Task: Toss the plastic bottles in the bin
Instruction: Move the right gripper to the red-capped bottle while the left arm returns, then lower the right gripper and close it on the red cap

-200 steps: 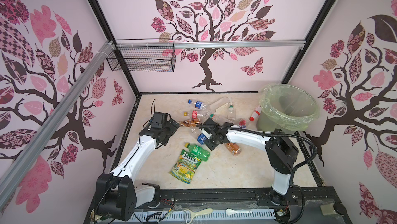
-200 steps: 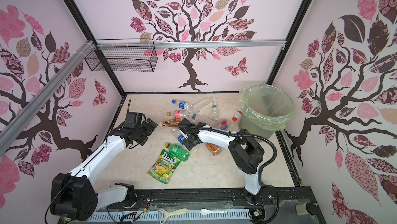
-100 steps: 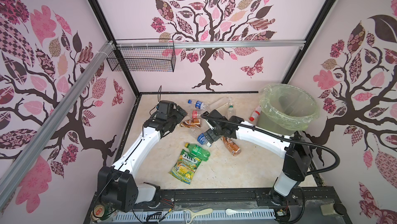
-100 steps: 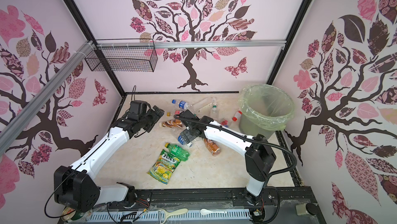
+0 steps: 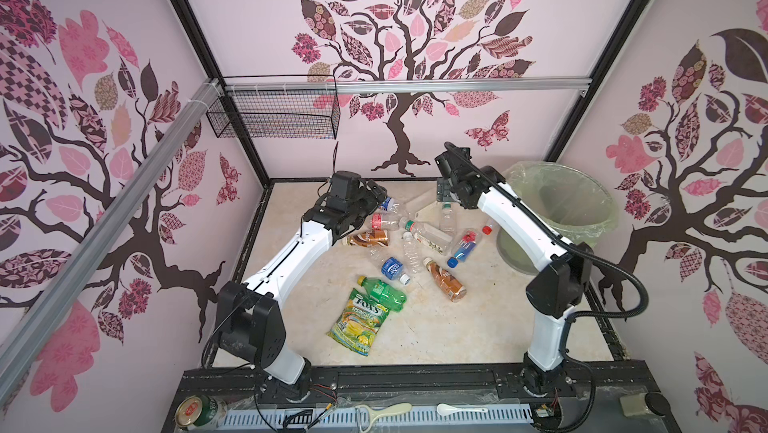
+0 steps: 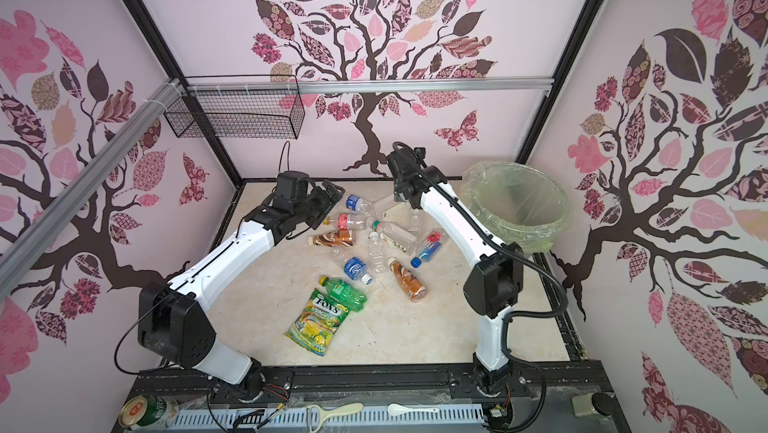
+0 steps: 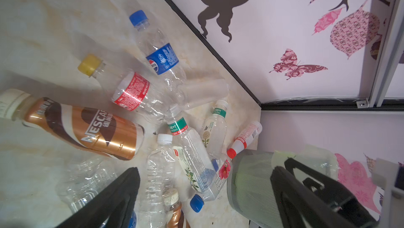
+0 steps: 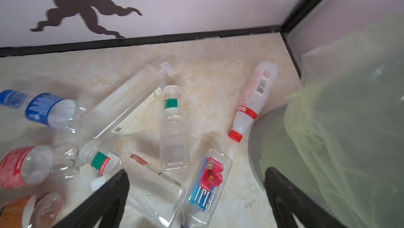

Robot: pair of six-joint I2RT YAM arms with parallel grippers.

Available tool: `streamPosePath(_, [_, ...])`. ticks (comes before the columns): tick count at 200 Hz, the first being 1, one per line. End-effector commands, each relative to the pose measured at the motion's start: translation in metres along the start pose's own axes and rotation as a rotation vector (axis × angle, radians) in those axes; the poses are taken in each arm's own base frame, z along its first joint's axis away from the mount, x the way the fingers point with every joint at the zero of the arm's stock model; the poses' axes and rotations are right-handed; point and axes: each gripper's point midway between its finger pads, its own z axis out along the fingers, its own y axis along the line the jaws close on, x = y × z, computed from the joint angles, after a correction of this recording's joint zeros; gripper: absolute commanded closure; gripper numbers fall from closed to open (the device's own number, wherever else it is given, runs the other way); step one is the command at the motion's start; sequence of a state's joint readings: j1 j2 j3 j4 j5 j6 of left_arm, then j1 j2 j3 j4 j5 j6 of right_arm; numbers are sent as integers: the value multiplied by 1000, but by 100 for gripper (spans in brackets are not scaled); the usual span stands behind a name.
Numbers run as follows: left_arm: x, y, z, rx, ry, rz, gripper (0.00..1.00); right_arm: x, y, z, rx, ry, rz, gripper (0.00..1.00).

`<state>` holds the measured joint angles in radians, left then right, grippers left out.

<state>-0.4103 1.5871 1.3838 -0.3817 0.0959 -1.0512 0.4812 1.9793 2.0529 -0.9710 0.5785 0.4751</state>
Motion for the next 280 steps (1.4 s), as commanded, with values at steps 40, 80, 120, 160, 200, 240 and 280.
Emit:
streamPosePath(40, [18, -28, -3, 93, 22, 35, 1, 28, -21, 76, 241, 170, 195, 1])
streamPosePath(80, [24, -15, -12, 87, 13, 65, 2, 56, -40, 108, 326, 240, 291, 1])
streamPosePath(120, [28, -23, -21, 161, 17, 91, 2, 80, -54, 128, 388, 290, 346, 3])
streamPosePath(160, [31, -30, -24, 194, 16, 140, 2, 99, -59, 139, 439, 302, 363, 9])
streamPosePath(200, [46, -32, -25, 208, 39, 149, 2, 124, -69, 157, 486, 334, 363, 15])
streamPosePath(240, [55, -30, -31, 193, 46, 184, 2, 137, -82, 171, 511, 346, 364, 19])
streamPosePath(280, [61, -30, -36, 186, 52, 216, 2, 128, -90, 180, 497, 309, 365, 23])
